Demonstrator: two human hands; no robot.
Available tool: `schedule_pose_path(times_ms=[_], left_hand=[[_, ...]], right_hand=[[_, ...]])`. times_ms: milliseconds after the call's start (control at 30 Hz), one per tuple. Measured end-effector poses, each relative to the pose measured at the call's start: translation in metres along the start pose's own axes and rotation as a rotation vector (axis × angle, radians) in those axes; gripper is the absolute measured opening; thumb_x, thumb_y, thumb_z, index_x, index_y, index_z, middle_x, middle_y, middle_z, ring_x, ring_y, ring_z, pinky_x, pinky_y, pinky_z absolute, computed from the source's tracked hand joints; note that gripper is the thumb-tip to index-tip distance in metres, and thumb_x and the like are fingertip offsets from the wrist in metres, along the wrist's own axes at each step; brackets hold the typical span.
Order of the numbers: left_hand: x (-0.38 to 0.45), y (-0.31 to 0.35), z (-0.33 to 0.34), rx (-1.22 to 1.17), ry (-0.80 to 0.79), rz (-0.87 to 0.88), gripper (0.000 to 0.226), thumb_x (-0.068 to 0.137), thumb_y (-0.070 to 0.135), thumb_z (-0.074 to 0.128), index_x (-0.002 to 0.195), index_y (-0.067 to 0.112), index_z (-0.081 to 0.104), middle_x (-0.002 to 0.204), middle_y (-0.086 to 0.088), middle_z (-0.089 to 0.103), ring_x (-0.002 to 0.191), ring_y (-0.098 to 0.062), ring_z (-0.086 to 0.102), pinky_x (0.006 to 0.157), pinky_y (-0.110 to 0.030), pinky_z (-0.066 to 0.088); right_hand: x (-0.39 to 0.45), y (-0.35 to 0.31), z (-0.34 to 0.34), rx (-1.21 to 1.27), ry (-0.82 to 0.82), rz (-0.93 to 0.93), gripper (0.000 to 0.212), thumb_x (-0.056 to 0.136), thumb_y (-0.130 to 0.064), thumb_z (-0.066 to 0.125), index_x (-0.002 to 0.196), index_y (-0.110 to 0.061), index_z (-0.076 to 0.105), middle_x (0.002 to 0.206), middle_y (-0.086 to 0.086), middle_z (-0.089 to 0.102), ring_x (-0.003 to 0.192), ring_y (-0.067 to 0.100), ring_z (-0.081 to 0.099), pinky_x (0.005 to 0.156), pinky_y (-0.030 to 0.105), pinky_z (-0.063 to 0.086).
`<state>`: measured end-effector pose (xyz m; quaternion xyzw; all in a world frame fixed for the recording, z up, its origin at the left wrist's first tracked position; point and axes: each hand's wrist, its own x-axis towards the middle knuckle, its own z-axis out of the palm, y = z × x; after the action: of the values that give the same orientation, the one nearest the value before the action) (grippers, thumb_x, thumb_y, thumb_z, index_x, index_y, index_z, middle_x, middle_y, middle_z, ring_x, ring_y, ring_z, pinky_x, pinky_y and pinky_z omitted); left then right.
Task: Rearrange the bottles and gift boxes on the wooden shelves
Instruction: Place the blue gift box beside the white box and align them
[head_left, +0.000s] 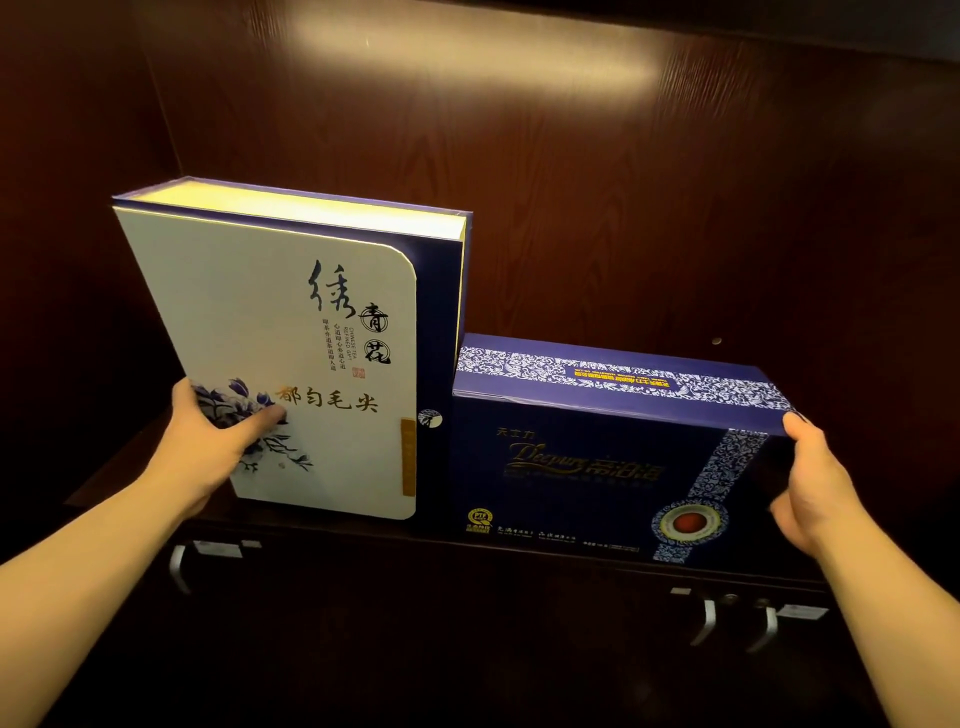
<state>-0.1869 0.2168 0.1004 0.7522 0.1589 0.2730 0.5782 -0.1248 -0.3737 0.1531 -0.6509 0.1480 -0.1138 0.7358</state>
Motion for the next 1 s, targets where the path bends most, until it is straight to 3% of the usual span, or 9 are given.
schedule_pose_path(times_ms=[100,233,500,700,767,900,1000], left_hand=[[-0.001,-0.001,0.001,0.010,0.007,-0.001,0.090,0.053,0.057,0.089,0.123,0.031,0.039,0.122,0.005,0.057,0.110,-0.017,0.057,0.085,-0.037,0.049],[-0.007,0.004,0.008,-0.012,0.004,0.004,0.090,0.052,0.058,0.088,0.122,0.031,0.039,0.116,0.014,0.055,0.104,-0.007,0.056,0.078,-0.029,0.047],[-0.019,0.011,0.023,-0.010,-0.001,-0.001,0.092,0.050,0.063,0.087,0.122,0.034,0.038,0.116,0.018,0.053,0.102,-0.002,0.055,0.083,-0.034,0.048],[-0.023,0.015,0.023,0.014,0.012,-0.005,0.089,0.052,0.059,0.087,0.121,0.033,0.037,0.113,0.020,0.052,0.099,0.003,0.052,0.081,-0.033,0.047],[-0.024,0.016,0.023,0.019,0.019,-0.006,0.089,0.051,0.060,0.086,0.121,0.032,0.037,0.112,0.020,0.052,0.098,0.002,0.052,0.079,-0.030,0.046],[-0.025,0.017,0.025,0.024,0.012,-0.008,0.087,0.055,0.057,0.086,0.123,0.031,0.037,0.112,0.019,0.052,0.099,-0.005,0.054,0.085,-0.035,0.046],[-0.024,0.017,0.025,0.038,0.008,-0.010,0.089,0.054,0.058,0.085,0.123,0.030,0.036,0.113,0.014,0.053,0.100,-0.008,0.055,0.086,-0.037,0.046]], right_hand=[[0.001,0.000,-0.001,0.003,-0.006,0.001,0.039,0.103,-0.041,0.040,0.137,-0.030,0.056,0.136,0.007,0.063,0.126,0.024,0.057,0.111,0.049,0.038],[0.004,-0.002,-0.005,0.018,-0.005,0.003,0.040,0.103,-0.042,0.040,0.137,-0.029,0.056,0.135,0.007,0.063,0.125,0.025,0.058,0.110,0.049,0.039],[0.016,-0.005,-0.012,0.054,0.056,0.038,0.046,0.097,-0.045,0.048,0.138,-0.025,0.055,0.134,0.006,0.063,0.121,0.024,0.060,0.108,0.046,0.041],[0.018,-0.004,-0.015,0.078,0.055,0.046,0.040,0.095,-0.045,0.051,0.129,-0.026,0.059,0.125,0.004,0.068,0.115,0.023,0.063,0.106,0.046,0.044],[0.017,-0.005,-0.014,0.079,0.054,0.047,0.033,0.095,-0.045,0.051,0.121,-0.029,0.061,0.122,0.003,0.068,0.113,0.022,0.064,0.103,0.045,0.045],[0.017,-0.005,-0.015,0.082,0.059,0.050,0.044,0.096,-0.045,0.050,0.134,-0.025,0.057,0.125,0.004,0.068,0.114,0.022,0.063,0.101,0.042,0.045],[0.015,-0.006,-0.014,0.078,0.054,0.072,0.038,0.097,-0.045,0.050,0.128,-0.027,0.059,0.122,0.001,0.068,0.112,0.020,0.064,0.099,0.041,0.046]])
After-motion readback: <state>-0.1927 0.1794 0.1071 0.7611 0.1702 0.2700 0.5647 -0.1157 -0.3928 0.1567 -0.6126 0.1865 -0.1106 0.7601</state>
